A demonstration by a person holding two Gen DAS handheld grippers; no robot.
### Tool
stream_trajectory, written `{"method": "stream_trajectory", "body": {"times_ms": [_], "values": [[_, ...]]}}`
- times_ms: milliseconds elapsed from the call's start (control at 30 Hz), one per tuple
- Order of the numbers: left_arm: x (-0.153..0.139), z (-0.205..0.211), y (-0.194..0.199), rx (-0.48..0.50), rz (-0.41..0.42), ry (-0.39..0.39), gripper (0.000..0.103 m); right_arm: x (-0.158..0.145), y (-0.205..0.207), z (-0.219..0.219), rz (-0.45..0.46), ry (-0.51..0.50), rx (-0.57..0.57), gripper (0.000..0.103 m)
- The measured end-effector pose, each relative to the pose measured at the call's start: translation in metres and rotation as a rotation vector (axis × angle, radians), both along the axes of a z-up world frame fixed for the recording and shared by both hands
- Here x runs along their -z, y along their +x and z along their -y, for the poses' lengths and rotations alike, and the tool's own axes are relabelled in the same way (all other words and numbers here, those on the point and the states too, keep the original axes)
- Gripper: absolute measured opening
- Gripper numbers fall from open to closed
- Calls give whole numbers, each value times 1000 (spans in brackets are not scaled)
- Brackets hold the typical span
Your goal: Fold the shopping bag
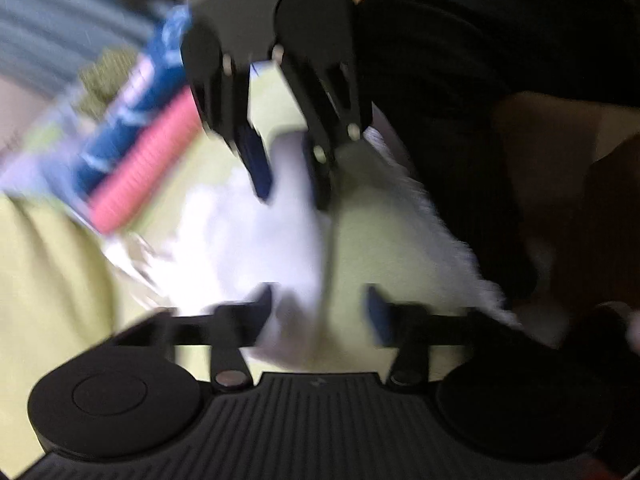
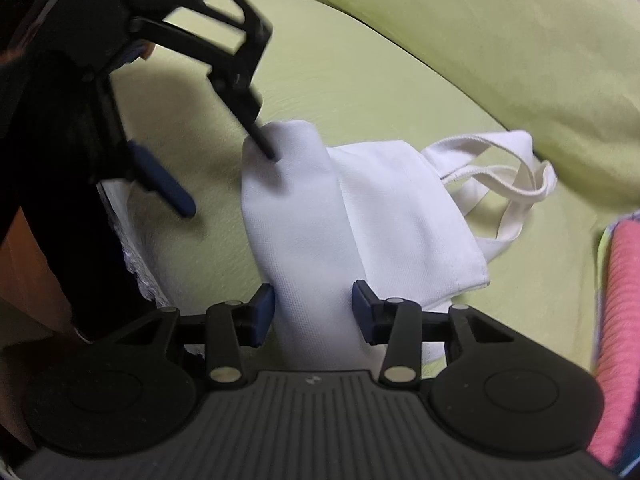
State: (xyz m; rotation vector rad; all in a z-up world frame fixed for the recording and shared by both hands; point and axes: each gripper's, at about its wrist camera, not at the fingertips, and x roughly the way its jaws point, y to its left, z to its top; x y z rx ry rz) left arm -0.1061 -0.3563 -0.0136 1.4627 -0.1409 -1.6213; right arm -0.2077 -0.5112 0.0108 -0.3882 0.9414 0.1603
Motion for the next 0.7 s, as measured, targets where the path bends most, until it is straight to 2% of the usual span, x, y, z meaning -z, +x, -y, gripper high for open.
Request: {"method": "stream_trajectory", "body": {"times_ms": [100, 167, 233, 267, 300, 400, 433, 533, 633, 700], "values": [[7, -1, -6, 58, 99, -42, 70, -2, 6, 11, -21, 53, 2, 40], [12, -2, -10, 97, 165, -70, 70, -3, 9, 20, -31, 97, 3, 40], [20, 3, -7, 102, 217, -62, 69, -3, 9, 28, -33, 145, 15, 40], [21, 9, -4, 91, 210, -48, 66, -3, 10, 33, -33, 168, 20, 40], [19, 14, -2, 77, 176, -32, 56, -2, 11, 37, -32, 189, 26, 40], [15, 37, 3, 43, 139, 10, 51, 0, 8, 39, 1, 183, 40, 44], [14, 43, 4, 33, 132, 28, 50, 0, 4, 35, 21, 155, 51, 47], [5, 58, 14, -5, 56, 79, 50, 1, -16, 5, 105, -17, 29, 47], [-1, 66, 26, -35, -28, 107, 50, 20, -32, -30, 166, -305, -79, 47], [-5, 71, 34, -55, -81, 124, 50, 39, -34, -43, 179, -457, -134, 47]]}}
